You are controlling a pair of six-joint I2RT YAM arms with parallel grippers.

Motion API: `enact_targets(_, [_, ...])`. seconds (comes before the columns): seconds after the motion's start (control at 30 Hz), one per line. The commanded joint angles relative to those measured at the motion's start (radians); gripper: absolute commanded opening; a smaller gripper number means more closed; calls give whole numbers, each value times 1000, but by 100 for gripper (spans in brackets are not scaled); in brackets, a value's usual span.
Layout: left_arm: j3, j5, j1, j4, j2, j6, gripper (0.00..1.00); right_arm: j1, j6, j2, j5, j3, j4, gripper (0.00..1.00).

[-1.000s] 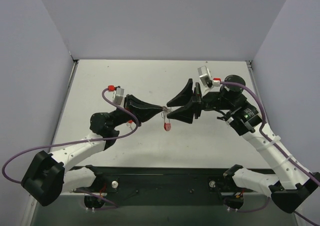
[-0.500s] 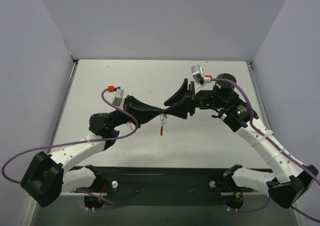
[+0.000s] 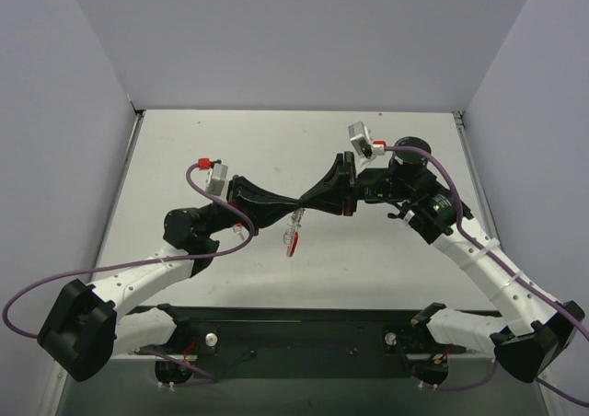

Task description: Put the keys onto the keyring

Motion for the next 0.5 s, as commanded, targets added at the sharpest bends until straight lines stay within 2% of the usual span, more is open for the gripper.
enact_targets(0.0, [46, 13, -7, 388, -24, 10, 0, 6, -13, -3, -3, -1, 65, 0])
enact_targets(0.13, [53, 42, -4, 330, -35, 36, 0, 6, -23, -9, -6, 23, 21, 0])
enact_targets(0.2, [58, 70, -1, 227, -61, 85, 1, 5, -54, -7, -9, 40, -16, 0])
enact_targets(0.27, [73, 93, 0, 132, -107, 169, 31, 3, -97, -9, -5, 66, -89, 0])
enact_targets(0.3, [78, 114, 0, 13, -125, 206, 46, 2, -111, -13, -2, 73, -131, 0])
enact_targets(0.37, [102, 151, 2, -162, -179, 302, 64, -3, -161, -21, 3, 95, -209, 0])
enact_targets(0.43, [138, 169, 2, -320, -210, 367, 68, -9, -186, -27, 4, 109, -284, 0])
enact_targets(0.47, [183, 186, 2, -499, -230, 448, 69, -11, -195, -33, 4, 123, -306, 0])
